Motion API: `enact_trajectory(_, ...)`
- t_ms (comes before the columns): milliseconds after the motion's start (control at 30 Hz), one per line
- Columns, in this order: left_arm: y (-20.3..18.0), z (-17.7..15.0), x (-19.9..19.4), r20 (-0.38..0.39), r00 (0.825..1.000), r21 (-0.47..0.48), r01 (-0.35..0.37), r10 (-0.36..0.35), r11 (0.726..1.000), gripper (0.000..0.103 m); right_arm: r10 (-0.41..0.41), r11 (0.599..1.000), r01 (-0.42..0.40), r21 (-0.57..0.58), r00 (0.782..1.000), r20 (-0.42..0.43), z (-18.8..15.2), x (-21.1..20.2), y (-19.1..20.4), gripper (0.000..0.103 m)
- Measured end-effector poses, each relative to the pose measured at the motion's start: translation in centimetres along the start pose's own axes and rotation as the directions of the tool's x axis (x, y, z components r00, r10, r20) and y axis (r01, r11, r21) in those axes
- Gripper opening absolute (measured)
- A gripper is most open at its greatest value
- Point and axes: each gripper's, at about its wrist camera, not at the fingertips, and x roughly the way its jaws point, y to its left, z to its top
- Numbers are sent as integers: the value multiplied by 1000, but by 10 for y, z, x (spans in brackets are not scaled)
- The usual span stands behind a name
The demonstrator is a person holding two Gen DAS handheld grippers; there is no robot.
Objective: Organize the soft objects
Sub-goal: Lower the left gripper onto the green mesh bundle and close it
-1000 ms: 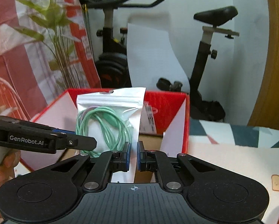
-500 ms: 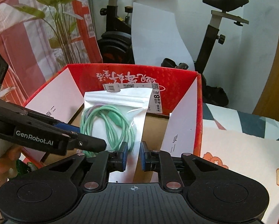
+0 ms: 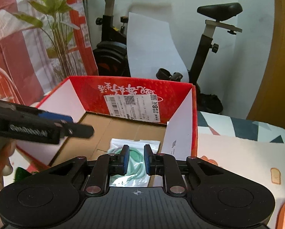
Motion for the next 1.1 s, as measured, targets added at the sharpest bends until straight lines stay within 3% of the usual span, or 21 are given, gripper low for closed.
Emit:
enact_trajectory(233,-3,-26,-66,123,988,49,-95,89,994,61,40,999,-43,28,994,98,-21,-34,15,17)
enact_trajectory(567,43,-87,-114,75,977,-88,-193,200,977,60,101,994,-106,21,984,147,-54,-56,37,18)
enact_trajectory(767,61,-117,-117,52,978,-252,-183,202,950,55,122,991,-126,39,989,85,-76,-49,45,18)
enact_trajectory(1100,64,-143,-103,16,986,-325,-153,168,933,42,127,991,-125,50,991,-33,-110,-32,53,21)
